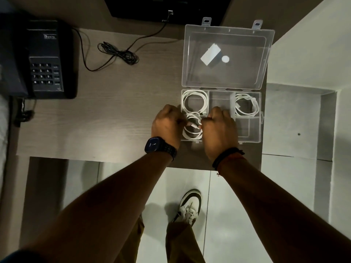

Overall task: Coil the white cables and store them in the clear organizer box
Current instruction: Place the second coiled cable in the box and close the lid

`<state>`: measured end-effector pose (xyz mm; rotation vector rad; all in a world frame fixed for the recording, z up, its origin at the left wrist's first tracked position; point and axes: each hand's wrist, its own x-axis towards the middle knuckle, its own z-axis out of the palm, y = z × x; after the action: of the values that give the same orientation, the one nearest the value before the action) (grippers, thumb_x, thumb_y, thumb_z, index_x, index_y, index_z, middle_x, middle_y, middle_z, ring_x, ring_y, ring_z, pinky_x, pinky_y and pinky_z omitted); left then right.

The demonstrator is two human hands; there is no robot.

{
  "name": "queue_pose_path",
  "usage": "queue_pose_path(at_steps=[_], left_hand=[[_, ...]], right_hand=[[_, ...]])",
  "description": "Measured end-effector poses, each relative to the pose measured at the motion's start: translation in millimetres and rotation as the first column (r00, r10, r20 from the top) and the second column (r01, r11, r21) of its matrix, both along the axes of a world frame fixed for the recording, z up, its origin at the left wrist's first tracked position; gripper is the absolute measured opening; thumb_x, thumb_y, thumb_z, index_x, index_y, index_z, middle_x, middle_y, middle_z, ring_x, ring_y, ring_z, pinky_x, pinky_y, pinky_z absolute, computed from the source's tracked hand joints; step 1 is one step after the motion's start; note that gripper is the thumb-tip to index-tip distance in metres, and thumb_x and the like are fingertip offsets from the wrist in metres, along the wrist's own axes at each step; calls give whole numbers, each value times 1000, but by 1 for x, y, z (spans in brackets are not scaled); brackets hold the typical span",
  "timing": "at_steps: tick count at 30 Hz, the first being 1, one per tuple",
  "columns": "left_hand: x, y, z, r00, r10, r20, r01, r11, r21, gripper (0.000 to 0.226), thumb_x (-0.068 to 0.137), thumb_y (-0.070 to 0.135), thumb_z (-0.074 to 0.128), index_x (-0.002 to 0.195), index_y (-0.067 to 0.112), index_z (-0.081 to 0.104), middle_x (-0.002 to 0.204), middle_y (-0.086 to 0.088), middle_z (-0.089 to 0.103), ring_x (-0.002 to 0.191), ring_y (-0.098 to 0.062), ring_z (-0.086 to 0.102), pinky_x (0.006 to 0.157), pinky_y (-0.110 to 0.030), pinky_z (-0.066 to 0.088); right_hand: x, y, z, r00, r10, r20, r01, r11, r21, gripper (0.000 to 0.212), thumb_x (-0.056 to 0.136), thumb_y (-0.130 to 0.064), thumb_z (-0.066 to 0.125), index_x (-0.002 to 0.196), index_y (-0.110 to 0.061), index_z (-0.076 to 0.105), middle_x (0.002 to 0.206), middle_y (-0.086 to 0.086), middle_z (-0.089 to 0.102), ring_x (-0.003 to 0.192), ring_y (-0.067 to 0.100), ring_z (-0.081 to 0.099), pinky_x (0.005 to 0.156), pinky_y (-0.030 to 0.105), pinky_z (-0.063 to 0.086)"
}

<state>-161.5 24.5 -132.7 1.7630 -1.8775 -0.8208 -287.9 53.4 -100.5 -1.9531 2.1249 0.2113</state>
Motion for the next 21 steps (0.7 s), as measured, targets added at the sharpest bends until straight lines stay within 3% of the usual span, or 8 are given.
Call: queue_pose_path(at_steps=[4,8,11,13,16,18,21], left_hand=[[4,-7,-1,989,-146,-19,144,988,-58,18,72,8,75,90,9,73,86,-10,69,74,-28,66,61,-36,56],[13,-11,1,931,-329,159,354,920,-171,13,75,18,74,87,16,76,87,-10,68,79,-36,60,51,-33,50],[19,-15,-4,841,-466,274,527,818,-230,13,76,21,74,89,18,76,92,-13,64,82,-37,56,56,-35,50],[17,-16,-7,863,-442,244,493,843,-214,10,76,22,75,86,19,77,93,-14,62,84,-37,55,61,-38,50],[8,-10,-9,972,-234,12,234,965,-122,8,68,15,80,75,18,78,92,-15,60,87,-36,53,67,-31,45],[4,-5,-10,989,-74,-126,71,997,-27,11,63,12,83,73,15,77,96,-14,58,93,-34,50,74,-26,42],[4,-4,-8,996,-62,-67,60,998,-35,11,63,18,84,71,19,77,97,-12,58,94,-32,49,73,-30,41]], right_hand=[[2,-5,-1,997,-63,48,61,998,32,18,90,-7,53,100,-4,68,115,15,55,107,33,49,86,39,45],[-1,-10,-5,983,-137,118,129,989,73,17,89,-4,56,99,-4,69,115,15,55,106,33,51,86,40,49],[-1,-8,-10,982,-162,101,149,981,126,16,90,-7,55,98,-2,68,118,18,51,105,35,51,83,42,48],[0,-6,-12,974,-195,113,177,973,152,17,89,-11,53,99,-5,65,118,19,52,104,35,51,78,41,45],[2,-5,-15,975,-209,83,195,969,150,18,88,-16,53,97,-6,64,117,18,52,102,34,51,73,38,43],[3,-4,-16,972,-223,74,213,969,125,17,89,-16,58,95,-3,67,120,16,50,103,34,51,76,39,47],[3,-3,-16,973,-222,57,214,969,121,16,88,-18,63,96,-6,70,123,14,48,104,32,51,79,40,50]])
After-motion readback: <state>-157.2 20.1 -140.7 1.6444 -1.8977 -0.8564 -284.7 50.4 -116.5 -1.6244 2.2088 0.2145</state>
